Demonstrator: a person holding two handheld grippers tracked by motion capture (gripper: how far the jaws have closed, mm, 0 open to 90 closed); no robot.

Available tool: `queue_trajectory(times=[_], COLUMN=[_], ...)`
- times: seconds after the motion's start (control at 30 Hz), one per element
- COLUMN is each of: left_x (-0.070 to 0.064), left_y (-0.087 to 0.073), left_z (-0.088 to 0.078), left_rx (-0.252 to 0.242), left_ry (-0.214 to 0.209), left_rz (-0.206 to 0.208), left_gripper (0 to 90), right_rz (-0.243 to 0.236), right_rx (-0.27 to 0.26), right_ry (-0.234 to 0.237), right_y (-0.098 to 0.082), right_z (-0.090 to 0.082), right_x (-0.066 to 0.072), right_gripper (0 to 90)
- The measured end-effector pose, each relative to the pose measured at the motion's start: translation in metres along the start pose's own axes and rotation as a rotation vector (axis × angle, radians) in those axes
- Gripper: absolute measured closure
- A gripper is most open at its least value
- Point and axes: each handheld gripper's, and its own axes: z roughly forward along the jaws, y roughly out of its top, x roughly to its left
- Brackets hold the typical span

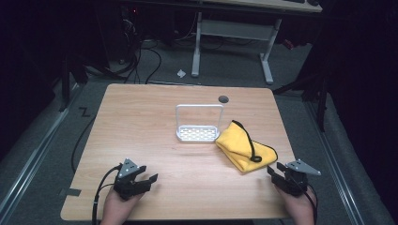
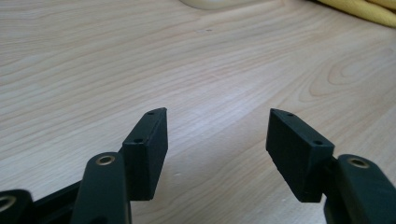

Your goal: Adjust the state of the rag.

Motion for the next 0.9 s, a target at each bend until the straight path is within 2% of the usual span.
queue_trajectory(times=[0.1, 0.17, 0.2, 0.43, 0.53, 0.57, 0.6, 0.63, 0.67, 0.73, 0.77, 0.8, 0.83, 0.87, 0.9], left_x=[0.009, 0.01, 0.012, 0.013, 0.013, 0.011, 0.011, 0.01, 0.01, 0.009, 0.009, 0.009, 0.01, 0.01, 0.01], left_y=[-0.001, -0.001, -0.001, -0.003, -0.002, -0.002, -0.002, -0.002, -0.001, -0.001, -0.002, -0.002, -0.002, -0.003, -0.003], left_z=[-0.005, -0.005, -0.005, -0.006, -0.007, -0.007, -0.007, -0.007, -0.007, -0.005, -0.005, -0.004, -0.004, -0.004, -0.004], left_rx=[-0.018, -0.019, -0.02, -0.018, -0.028, -0.031, -0.031, -0.033, -0.031, -0.029, -0.028, -0.024, -0.022, -0.02, -0.019], left_ry=[0.007, 0.01, 0.011, 0.012, 0.006, 0.001, 0.001, 0.001, 0.0, -0.001, -0.002, -0.006, -0.008, -0.009, -0.009], left_rz=[-0.04, -0.046, -0.051, -0.053, -0.058, -0.055, -0.055, -0.05, -0.044, -0.037, -0.04, -0.042, -0.044, -0.044, -0.043], left_gripper=[39.4, 39.4, 39.5, 39.7, 40.9, 41.9, 42.0, 42.1, 42.1, 42.1, 42.1, 41.7, 41.7, 41.7, 41.6], right_rz=[0.004, -0.005, 0.007, 0.001, -0.029, -0.05, -0.05, -0.047, -0.047, -0.062, -0.062, -0.079, -0.079, -0.072, -0.065], right_rx=[0.019, 0.032, 0.04, 0.018, -0.018, -0.033, -0.033, -0.039, -0.039, -0.046, -0.046, -0.039, -0.039, -0.032, -0.024], right_ry=[0.01, 0.011, 0.015, 0.026, 0.021, 0.023, 0.023, 0.033, 0.033, 0.04, 0.04, 0.032, 0.032, 0.025, 0.026], right_y=[-0.003, -0.004, -0.004, 0.0, 0.003, 0.009, 0.009, 0.02, 0.02, 0.039, 0.039, 0.051, 0.051, 0.061, 0.065], right_z=[0.005, 0.008, 0.008, 0.007, 0.006, 0.006, 0.006, 0.009, 0.009, 0.017, 0.017, 0.026, 0.026, 0.038, 0.044], right_x=[-0.003, -0.003, -0.003, -0.001, 0.005, 0.008, 0.008, 0.009, 0.009, 0.01, 0.01, 0.011, 0.011, 0.01, 0.009], right_gripper=[54.3, 53.5, 53.3, 53.2, 54.5, 59.9, 59.9, 64.3, 64.3, 74.7, 74.7, 82.8, 82.8, 90.0, 90.0])
